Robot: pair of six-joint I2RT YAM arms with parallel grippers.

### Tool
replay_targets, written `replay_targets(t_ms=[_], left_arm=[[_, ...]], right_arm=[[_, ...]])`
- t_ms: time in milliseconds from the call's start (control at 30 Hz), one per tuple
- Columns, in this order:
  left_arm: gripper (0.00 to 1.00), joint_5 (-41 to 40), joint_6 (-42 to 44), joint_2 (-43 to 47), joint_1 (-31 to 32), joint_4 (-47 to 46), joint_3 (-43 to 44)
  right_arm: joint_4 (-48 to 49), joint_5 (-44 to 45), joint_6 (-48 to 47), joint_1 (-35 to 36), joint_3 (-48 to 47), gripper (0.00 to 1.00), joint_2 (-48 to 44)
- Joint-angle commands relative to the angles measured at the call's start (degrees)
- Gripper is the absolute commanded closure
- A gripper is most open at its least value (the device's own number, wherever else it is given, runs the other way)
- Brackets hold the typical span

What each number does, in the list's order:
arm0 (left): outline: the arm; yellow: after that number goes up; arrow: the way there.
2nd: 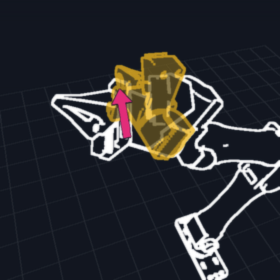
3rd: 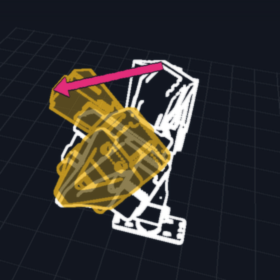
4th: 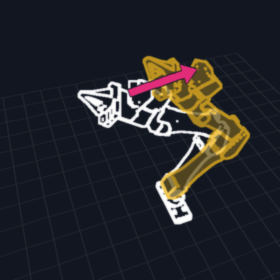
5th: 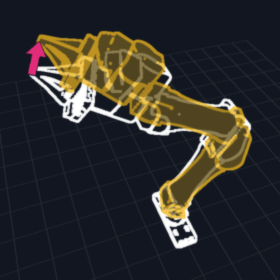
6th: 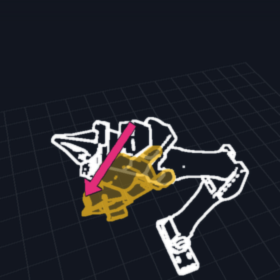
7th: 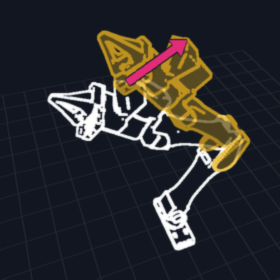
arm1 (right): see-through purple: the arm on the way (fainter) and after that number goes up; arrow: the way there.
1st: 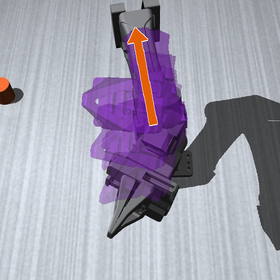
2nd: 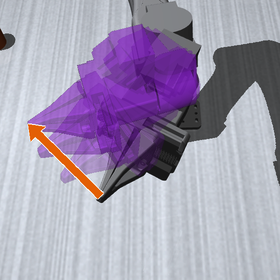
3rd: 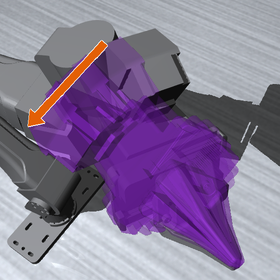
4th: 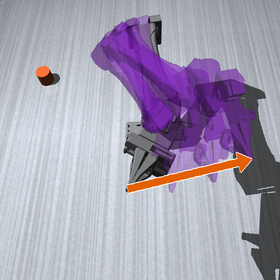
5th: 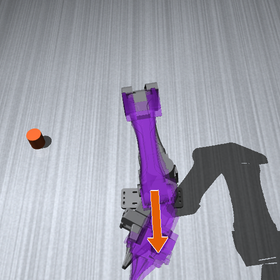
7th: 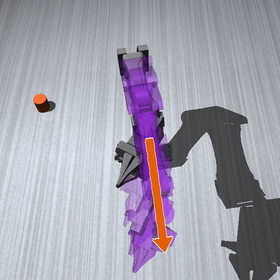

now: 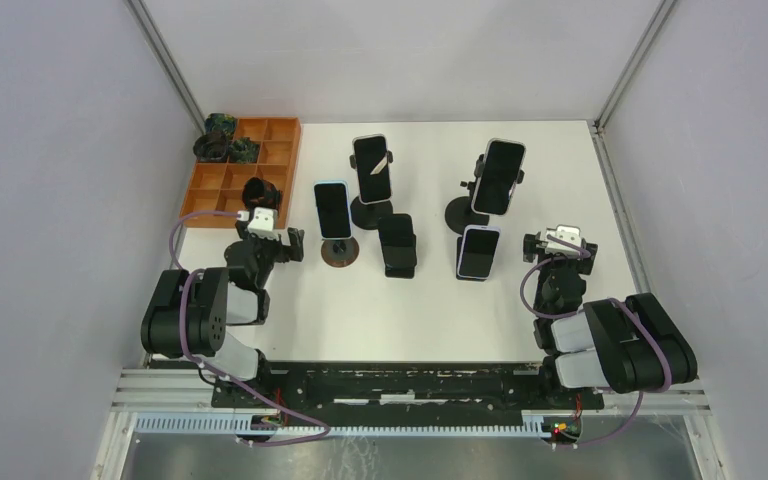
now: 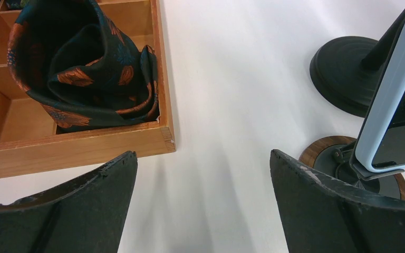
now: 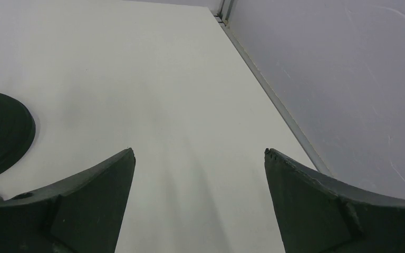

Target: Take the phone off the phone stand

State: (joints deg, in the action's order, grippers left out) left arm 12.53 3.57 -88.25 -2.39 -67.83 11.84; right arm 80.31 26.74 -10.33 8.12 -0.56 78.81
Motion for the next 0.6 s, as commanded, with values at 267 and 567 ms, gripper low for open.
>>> replay_targets(t_ms=[267, 567], left_arm=[[0.00, 0.3, -2.1, 0.1, 0.1, -2.1, 1.0], [0.00, 1.4, 0.5, 8.1, -0.5, 28.8, 13.9]], right_arm=[[2.2, -0.7, 0.8, -0.1, 6.5, 0.02, -0.5], [2.2, -0.8, 0.8, -0.2, 6.5, 0.02, -0.5]])
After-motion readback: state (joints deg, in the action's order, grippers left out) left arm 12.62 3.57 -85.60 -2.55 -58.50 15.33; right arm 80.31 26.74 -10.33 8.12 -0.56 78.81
